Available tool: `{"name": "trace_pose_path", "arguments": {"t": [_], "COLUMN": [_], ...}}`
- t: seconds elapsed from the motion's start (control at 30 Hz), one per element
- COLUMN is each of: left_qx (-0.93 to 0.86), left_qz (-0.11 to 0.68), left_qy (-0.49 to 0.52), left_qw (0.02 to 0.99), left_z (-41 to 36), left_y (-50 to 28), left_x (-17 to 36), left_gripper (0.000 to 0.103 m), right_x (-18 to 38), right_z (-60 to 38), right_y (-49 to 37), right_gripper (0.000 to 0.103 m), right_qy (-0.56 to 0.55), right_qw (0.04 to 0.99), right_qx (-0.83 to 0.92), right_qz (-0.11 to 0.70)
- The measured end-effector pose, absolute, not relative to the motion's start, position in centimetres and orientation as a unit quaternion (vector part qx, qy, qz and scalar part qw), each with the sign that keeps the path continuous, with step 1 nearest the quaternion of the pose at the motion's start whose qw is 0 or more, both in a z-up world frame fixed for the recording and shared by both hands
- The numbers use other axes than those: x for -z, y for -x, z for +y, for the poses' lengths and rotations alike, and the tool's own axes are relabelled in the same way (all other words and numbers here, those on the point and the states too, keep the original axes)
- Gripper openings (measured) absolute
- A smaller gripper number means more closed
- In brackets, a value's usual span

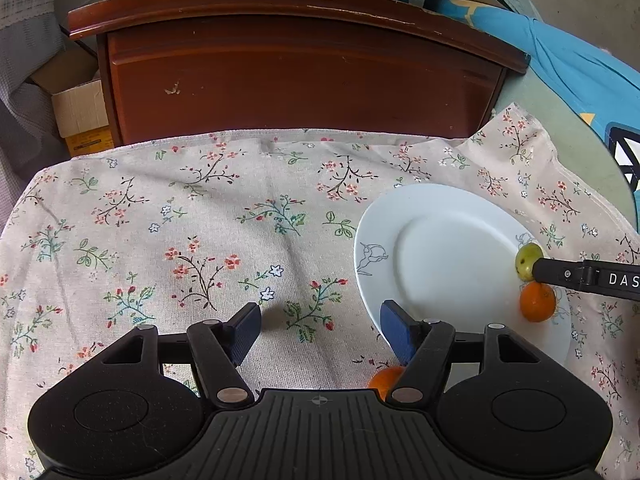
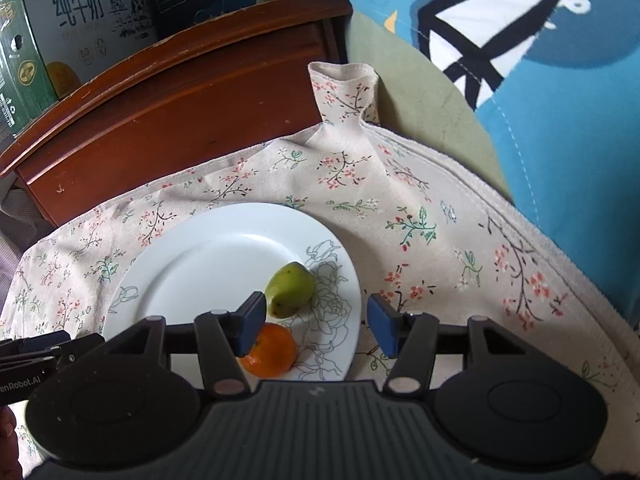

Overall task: Organize fruits
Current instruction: 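Raise both open tools away from the fruits on the plate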

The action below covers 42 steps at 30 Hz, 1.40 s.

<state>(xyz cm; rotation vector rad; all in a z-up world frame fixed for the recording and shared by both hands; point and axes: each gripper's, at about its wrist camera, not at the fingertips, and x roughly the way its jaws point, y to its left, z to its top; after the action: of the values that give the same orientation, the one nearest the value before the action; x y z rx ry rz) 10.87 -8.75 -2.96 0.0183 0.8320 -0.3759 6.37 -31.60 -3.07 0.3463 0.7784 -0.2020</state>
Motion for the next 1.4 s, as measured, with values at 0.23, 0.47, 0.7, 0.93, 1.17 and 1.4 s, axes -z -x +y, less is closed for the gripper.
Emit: {"name": "trace_pose_path", "arguments": {"t": [0.23,0.47,0.7,0.93,1.17,1.4], "left_qx": [0.187,0.188,0.162,0.167,0.197,0.23], "left_qz": [0.401,0.401,0.409,0.392,0.394,0.397], "left_qy": [-0.014,-0.011,-0.044,-0.003,0.019,-0.003], "left_qw": [0.897,0.896,0.897,0.905,0.898,0.888], "left_z": [-9.2,-8.9,-7.7,-6.8,-8.3,-9.9], "left_y": [-10.6,-10.3,-9.8,-10.1,-11.1,-11.0], "left_x": [3.1,3.0,3.6,2.3,2.3,3.7], "left_gripper": [0.067,0.067,0.065,0.065,0.065,0.061], "right_x": [3.1,3.0,3.2,1.5,3.3,4.4], "right_z": [-31.4,-28.7,-24.9,-30.0,-33.3,-31.7], "right_y": [-6.6,-7.3,-7.1,-6.7,-6.6,-7.5], "right_gripper": [0.062,0.047,0.047,0.052,0.061,0.063], "right_qy": [-0.171,-0.133,-0.053,-0.15,-0.197,-0.163], "right_qw": [0.904,0.909,0.914,0.918,0.892,0.893], "right_qx": [0.097,0.018,-0.008,0.066,0.129,0.092], "right_qz": [0.38,0.395,0.402,0.362,0.385,0.41]}}
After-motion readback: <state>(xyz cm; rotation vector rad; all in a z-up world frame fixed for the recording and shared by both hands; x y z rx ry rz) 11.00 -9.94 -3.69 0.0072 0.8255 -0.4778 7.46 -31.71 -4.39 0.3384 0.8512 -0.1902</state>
